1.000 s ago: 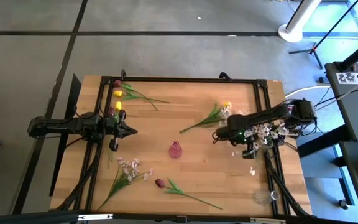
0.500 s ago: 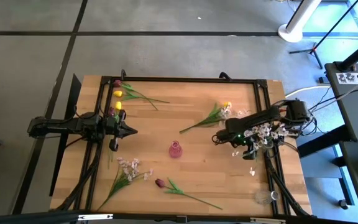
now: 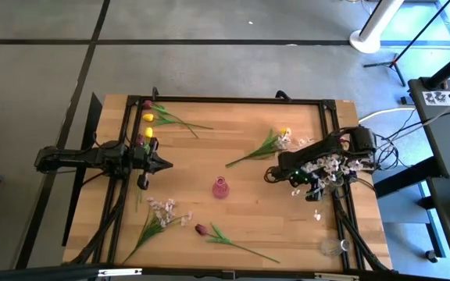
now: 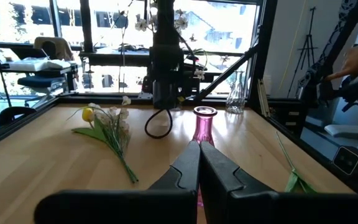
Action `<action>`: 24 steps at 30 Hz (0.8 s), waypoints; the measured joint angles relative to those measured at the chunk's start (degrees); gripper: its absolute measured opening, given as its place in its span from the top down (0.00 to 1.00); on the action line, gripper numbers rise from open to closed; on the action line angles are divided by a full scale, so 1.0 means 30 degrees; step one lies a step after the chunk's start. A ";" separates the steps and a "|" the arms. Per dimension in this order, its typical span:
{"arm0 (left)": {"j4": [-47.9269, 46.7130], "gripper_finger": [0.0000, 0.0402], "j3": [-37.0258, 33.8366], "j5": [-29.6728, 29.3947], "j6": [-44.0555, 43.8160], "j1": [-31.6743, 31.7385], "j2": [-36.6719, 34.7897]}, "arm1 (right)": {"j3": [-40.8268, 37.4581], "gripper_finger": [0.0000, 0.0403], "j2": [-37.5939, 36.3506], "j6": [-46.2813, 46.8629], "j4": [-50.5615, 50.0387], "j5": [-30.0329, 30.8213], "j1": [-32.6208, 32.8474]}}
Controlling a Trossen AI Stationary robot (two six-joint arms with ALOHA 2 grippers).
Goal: Sort flowers into vase by color
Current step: Adjust the top transparent vase on the table
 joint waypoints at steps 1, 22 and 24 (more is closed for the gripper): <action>0.0000 1.00 0.0000 0.0001 0.0002 -0.0006 0.0000 | 0.0000 0.24 0.0061 0.0003 0.0004 0.0003 0.0000; 0.0000 1.00 0.0000 0.0000 0.0002 -0.0005 0.0000 | 0.3012 0.37 0.0247 -0.0848 -0.0627 0.2079 -0.0281; 0.0000 1.00 0.0000 0.0000 0.0004 -0.0007 0.0000 | 0.3556 0.38 0.0247 -0.0890 -0.0634 0.2577 -0.0518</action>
